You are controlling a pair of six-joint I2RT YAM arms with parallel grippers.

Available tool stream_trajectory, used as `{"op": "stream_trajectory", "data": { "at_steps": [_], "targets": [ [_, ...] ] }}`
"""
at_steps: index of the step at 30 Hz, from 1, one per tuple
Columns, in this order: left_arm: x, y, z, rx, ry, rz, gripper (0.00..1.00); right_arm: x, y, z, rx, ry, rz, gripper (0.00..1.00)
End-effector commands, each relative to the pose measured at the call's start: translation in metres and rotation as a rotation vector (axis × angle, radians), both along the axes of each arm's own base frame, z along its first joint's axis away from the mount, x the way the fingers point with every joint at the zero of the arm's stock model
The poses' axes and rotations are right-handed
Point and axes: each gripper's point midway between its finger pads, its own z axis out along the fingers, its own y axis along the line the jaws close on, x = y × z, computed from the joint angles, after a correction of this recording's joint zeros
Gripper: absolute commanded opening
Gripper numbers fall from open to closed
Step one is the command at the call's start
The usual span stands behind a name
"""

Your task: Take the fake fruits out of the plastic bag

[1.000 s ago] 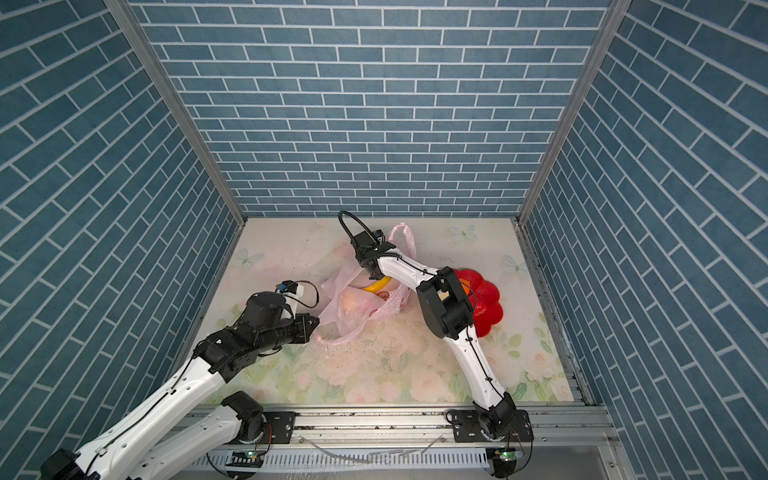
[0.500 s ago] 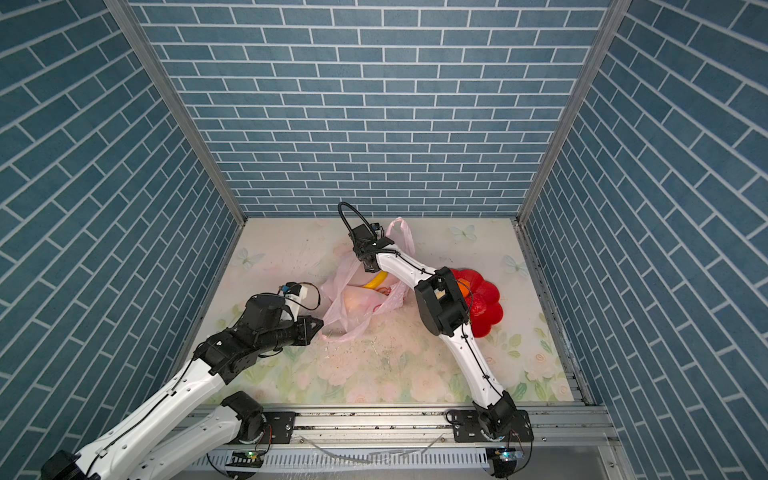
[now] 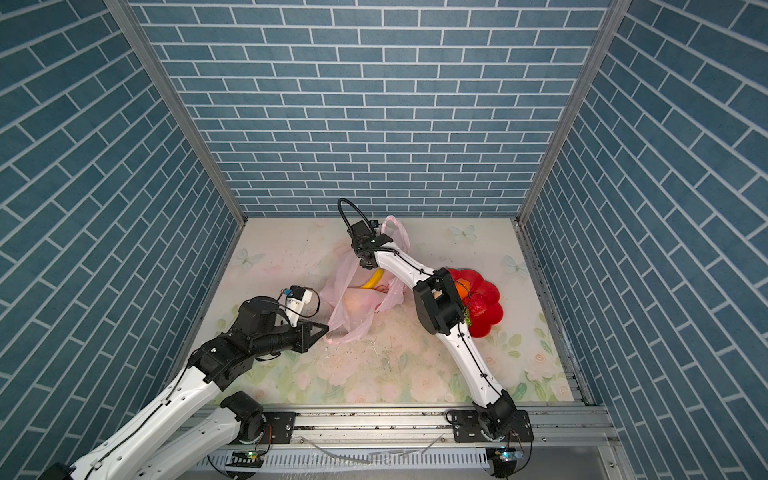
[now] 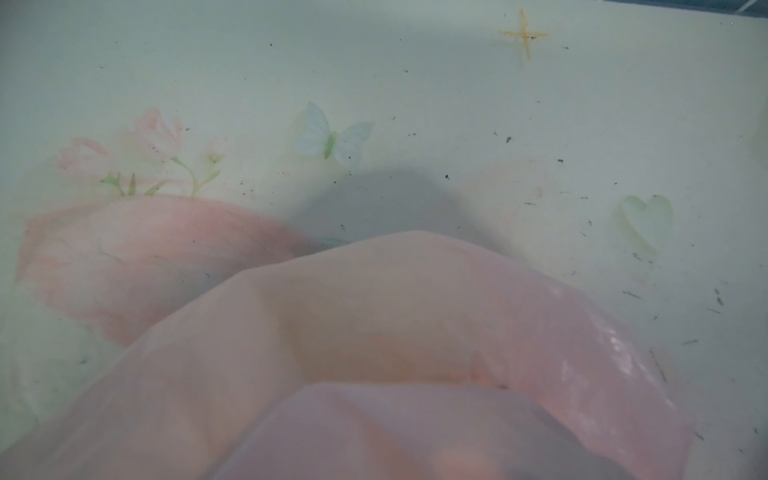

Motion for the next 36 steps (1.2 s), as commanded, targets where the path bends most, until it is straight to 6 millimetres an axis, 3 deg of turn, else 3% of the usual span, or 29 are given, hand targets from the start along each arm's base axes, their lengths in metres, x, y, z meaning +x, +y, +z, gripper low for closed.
{"op": "stream_trajectory", "data": {
  "at_steps": [1,11,21,36],
  "targets": [
    [-0.026,-0.012,0.001,-0.075,0.059,-0.126,0.06,0.018,-0.008,0.007,0.074,-0.023,-0.092,0.78],
    [-0.044,-0.030,0.026,-0.224,0.055,-0.261,0.06,0.019,0.008,0.013,0.226,-0.017,-0.129,0.79],
    [-0.049,-0.035,0.036,-0.275,0.050,-0.307,0.06,0.024,0.028,0.026,0.447,-0.077,-0.149,0.78],
    [-0.053,-0.041,0.055,-0.321,0.049,-0.355,0.06,0.038,0.026,0.016,0.499,-0.092,-0.221,0.77]
  ]
}}
